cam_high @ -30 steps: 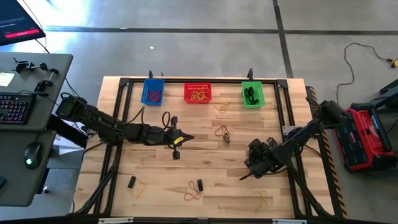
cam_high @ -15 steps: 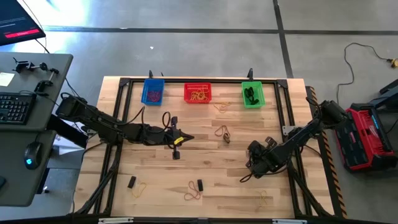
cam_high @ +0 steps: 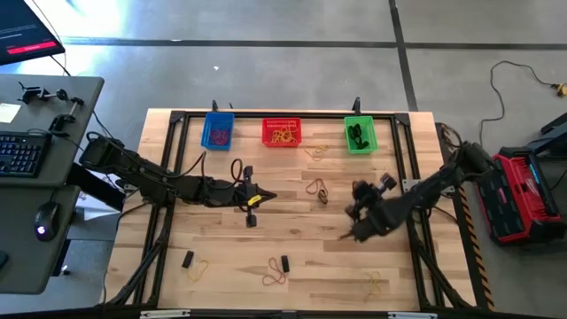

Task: Sort rubber bands into baskets
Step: Put the black rubberband into the green bin

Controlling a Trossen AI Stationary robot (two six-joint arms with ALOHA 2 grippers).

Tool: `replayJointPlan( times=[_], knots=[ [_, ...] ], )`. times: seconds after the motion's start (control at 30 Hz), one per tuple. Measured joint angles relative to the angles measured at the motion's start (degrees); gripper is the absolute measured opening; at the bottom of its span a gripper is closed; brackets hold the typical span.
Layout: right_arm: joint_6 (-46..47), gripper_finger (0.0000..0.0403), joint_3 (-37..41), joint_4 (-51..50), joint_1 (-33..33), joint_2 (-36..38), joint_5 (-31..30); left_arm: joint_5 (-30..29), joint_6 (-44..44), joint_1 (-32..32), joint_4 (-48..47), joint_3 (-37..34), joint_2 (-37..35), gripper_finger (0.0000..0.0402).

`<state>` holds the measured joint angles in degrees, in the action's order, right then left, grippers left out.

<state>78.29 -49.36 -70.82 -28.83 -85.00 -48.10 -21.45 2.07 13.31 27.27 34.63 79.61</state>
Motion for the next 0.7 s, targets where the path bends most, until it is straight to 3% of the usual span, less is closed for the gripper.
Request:
replayJointPlan(
  times=[0.13,0.3,0.57,0.7],
  knots=[
    [0.3,0.0,-2.4,-5.7,8.4,2.0,-0.1,0.0,0.0,0.0,0.0,0.0,0.0,0.0],
    [-12.7,0.0,-3.1,-4.0,20.7,7.0,-1.4,0.0,0.1,0.0,0.0,0.0,0.0,0.0],
    [-45.9,0.0,-1.2,15.8,44.1,15.1,4.7,0.0,0.1,0.0,0.0,0.0,0.0,0.0],
    [-57.0,0.0,0.4,26.9,54.7,15.3,6.9,0.0,0.1,0.0,0.0,0.0,0.0,0.0]
  ],
)
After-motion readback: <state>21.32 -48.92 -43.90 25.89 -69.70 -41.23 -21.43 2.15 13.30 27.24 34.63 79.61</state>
